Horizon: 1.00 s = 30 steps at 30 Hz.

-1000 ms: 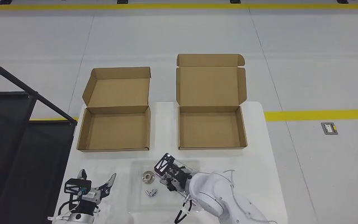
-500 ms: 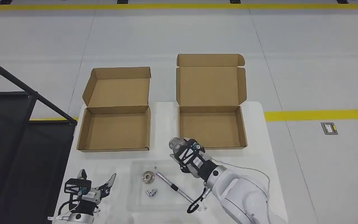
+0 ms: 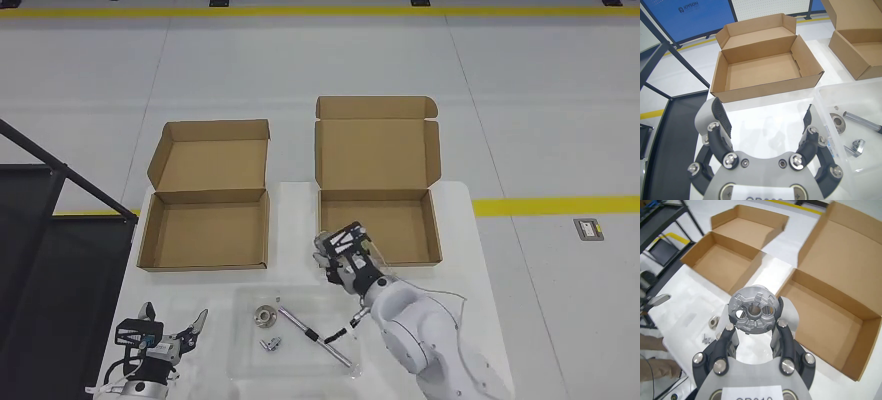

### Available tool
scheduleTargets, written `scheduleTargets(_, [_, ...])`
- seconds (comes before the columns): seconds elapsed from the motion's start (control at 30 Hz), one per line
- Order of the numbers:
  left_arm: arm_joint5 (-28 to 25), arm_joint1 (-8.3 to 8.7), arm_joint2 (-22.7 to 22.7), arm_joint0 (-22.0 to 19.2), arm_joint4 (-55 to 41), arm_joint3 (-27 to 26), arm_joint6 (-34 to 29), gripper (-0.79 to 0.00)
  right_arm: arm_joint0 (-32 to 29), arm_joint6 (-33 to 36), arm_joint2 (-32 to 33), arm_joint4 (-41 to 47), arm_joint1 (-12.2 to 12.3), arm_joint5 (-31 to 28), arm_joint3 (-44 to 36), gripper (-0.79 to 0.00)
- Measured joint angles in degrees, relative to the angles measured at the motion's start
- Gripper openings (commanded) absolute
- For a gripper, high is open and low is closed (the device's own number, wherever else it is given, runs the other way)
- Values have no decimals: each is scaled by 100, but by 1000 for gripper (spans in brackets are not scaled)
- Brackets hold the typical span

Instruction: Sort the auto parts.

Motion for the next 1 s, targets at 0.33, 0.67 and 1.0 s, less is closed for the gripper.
scheduleTargets(0.33, [0,0,0,0,0,0,0,0,2551,343,-735,870,-624,832,3739,-785])
scheduleTargets(0.67, [0,0,0,0,0,0,0,0,3958,799,-1350,1548,-1268,336,6502,-785])
scheduleTargets(1.0, [0,0,0,0,0,0,0,0,4239,444,-1412,1902,-1599,193,7606,0])
